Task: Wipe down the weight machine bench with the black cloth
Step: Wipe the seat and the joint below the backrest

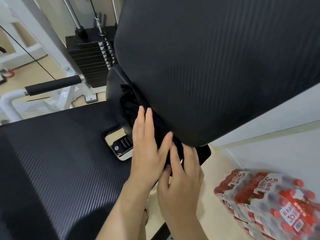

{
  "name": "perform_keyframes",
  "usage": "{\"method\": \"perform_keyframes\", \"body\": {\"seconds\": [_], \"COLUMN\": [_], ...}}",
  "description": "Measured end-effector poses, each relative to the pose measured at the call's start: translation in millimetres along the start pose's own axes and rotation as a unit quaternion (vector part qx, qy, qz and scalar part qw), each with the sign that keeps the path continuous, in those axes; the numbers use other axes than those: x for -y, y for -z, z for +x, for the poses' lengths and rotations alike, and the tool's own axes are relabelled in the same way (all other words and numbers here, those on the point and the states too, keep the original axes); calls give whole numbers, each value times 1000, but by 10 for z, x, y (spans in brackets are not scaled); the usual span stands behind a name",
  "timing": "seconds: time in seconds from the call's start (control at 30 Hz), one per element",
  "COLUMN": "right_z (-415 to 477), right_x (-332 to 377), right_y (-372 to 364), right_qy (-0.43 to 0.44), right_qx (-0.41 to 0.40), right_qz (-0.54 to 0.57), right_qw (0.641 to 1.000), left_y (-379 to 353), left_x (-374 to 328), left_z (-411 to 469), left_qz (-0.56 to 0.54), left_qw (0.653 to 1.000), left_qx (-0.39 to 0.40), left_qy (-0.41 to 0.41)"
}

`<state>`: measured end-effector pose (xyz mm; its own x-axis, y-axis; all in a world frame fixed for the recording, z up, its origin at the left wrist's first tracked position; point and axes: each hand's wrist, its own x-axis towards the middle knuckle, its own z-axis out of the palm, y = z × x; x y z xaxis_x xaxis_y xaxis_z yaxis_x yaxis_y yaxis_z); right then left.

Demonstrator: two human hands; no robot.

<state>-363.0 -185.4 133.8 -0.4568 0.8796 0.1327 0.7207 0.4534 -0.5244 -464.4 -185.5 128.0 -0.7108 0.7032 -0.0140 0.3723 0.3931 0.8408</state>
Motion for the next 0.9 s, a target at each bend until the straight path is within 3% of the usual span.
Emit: {"method": "perform_keyframes", "body": {"seconds": [0.3, 0.37, 0.5, 0.57, 0.63, 0.77, 0.9], "right_z": [239, 276, 236, 258, 299, 369, 462], "right_x": [465, 508, 438, 442, 474, 522, 702], "right_y": [-103, -104, -27, -22, -34, -105, -246], "right_qy": [25, 27, 40, 55, 78, 72, 48], "right_qx": [96, 106, 85, 90, 107, 129, 111], "right_qz": [-123, -135, -106, -96, -101, -113, -91], "right_qw": [987, 985, 990, 990, 986, 983, 988], "left_y": [203, 237, 213, 217, 270, 382, 417], "left_x": [194, 191, 20, -1, 64, 155, 82], "left_z": [363, 398, 321, 347, 482, 778, 955], "left_qz": [123, 108, -27, -111, -171, -160, -83], "left_qw": [991, 993, 998, 981, 959, 963, 973], "left_qx": [43, 37, -51, -145, -188, -142, -181], "left_qy": [-26, -35, 12, 62, 129, 161, 117]}}
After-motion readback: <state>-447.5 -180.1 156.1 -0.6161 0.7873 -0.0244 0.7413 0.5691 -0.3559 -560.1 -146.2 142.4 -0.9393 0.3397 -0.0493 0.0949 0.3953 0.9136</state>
